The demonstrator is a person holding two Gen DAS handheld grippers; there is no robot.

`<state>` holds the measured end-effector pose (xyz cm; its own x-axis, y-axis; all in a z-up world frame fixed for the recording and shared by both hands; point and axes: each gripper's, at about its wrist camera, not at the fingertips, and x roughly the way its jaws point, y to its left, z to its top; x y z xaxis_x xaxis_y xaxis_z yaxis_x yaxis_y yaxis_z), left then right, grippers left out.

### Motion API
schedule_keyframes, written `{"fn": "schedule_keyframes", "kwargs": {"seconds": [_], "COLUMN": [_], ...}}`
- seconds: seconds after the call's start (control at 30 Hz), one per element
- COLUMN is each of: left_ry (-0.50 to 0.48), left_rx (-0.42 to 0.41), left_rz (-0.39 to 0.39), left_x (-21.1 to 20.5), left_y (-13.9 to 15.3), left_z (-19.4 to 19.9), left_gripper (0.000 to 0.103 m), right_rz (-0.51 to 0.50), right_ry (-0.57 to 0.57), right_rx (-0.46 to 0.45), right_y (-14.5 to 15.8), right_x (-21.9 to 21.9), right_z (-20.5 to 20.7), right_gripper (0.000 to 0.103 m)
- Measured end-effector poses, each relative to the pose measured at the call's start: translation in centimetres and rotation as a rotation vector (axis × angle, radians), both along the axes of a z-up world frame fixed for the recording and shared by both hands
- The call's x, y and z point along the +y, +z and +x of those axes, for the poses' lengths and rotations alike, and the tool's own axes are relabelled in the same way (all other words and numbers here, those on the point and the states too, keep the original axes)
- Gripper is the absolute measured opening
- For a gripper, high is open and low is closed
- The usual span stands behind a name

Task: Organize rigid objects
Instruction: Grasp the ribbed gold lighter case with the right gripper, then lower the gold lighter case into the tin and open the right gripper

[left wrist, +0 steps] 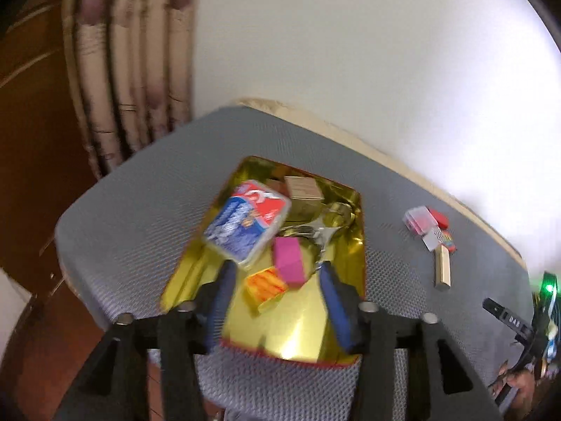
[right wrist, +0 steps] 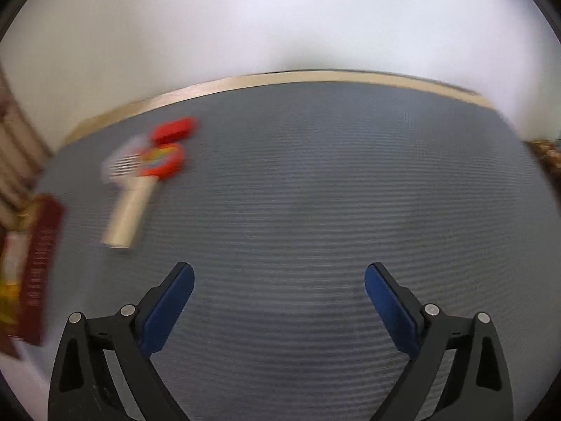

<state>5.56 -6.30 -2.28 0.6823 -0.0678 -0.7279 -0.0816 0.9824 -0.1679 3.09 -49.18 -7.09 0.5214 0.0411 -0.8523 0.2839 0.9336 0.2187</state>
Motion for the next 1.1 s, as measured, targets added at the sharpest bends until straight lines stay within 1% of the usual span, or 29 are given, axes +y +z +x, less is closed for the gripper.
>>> {"fn": "schedule_keyframes", "kwargs": {"seconds": [0.07,0.13,0.17,0.23,0.3,0.37,0.4,0.43,0.47,0.5,0.53,0.57,0.6,0.67,0.7,0.83,0.87,1.0,1.03,1.1], "left_ry": [0.035,0.061,0.069,0.071,0.061,0.064,0.063,0.056,0.053,0.052,0.055,0.055,0.053,0.055,0.056,0.068,0.074,0.113,0.119,0.127], "left_rx": [-0.02,-0.027,-0.026,-0.007,0.029,0.044,0.053,0.065,0.068,0.067,0.064,0.063,0.06,0.055,0.057,0.073,0.072,0.06,0.063,0.076], "left_rz": [0.001,0.003,0.004,-0.003,-0.037,-0.048,-0.049,-0.055,-0.059,-0.06,-0.059,-0.058,-0.06,-0.06,-0.058,-0.061,-0.065,-0.082,-0.085,-0.095], "left_x": [1.0,2.0,2.3,2.7,3.2,3.4,3.5,3.6,3.5,3.5,3.6,3.6,3.6,3.7,3.7,3.9,4.0,4.8,5.0,5.2], "left_y": [-0.1,-0.5,-0.6,-1.1,-1.8,-2.4,-2.7,-2.8,-3.0,-3.1,-3.0,-3.1,-3.1,-3.1,-3.1,-3.3,-3.2,-3.0,-3.0,-3.2], "left_z": [-1.6,-2.6,-2.6,-2.3,-1.9,-1.7,-1.5,-1.4,-1.2,-1.2,-1.2,-1.1,-1.1,-1.0,-1.0,-0.9,-0.9,-1.1,-1.1,-1.1], "left_gripper": [0.056,0.056,0.056,0.056,0.056,0.056,0.056,0.056,0.056,0.056,0.056,0.056,0.056,0.056,0.056,0.056,0.056,0.056,0.056,0.056], "right_rz": [0.036,0.028,0.019,0.004,-0.021,-0.025,-0.057,-0.07,-0.055,-0.021,-0.037,-0.053,-0.06,-0.08,-0.084,0.004,0.03,0.189,0.246,0.322], "right_ry": [0.038,0.079,0.092,0.098,0.085,0.078,0.071,0.066,0.066,0.068,0.064,0.069,0.076,0.076,0.08,0.069,0.066,0.077,0.094,0.132], "right_rx": [-0.002,0.013,0.027,0.062,0.082,0.107,0.133,0.159,0.176,0.206,0.202,0.196,0.203,0.2,0.196,0.185,0.182,0.122,0.106,0.08], "right_y": [0.7,1.1,1.1,0.6,0.4,0.1,-0.3,-0.9,-1.3,-2.0,-2.0,-1.9,-2.1,-2.0,-2.0,-1.8,-1.4,1.4,2.4,4.0], "right_x": [2.1,4.1,4.9,5.9,6.9,7.8,8.1,8.3,8.3,8.2,8.3,8.4,8.6,8.3,8.1,6.4,6.2,5.9,6.2,7.5], "right_z": [1.4,3.4,4.3,5.8,7.2,8.3,8.8,9.3,9.6,9.9,9.9,10.0,10.1,10.0,9.9,9.0,8.5,5.8,5.2,4.8], "right_gripper": [0.095,0.089,0.089,0.087,0.087,0.084,0.083,0.077,0.071,0.059,0.059,0.057,0.052,0.038,0.027,0.027,0.027,0.027,0.027,0.027]}}
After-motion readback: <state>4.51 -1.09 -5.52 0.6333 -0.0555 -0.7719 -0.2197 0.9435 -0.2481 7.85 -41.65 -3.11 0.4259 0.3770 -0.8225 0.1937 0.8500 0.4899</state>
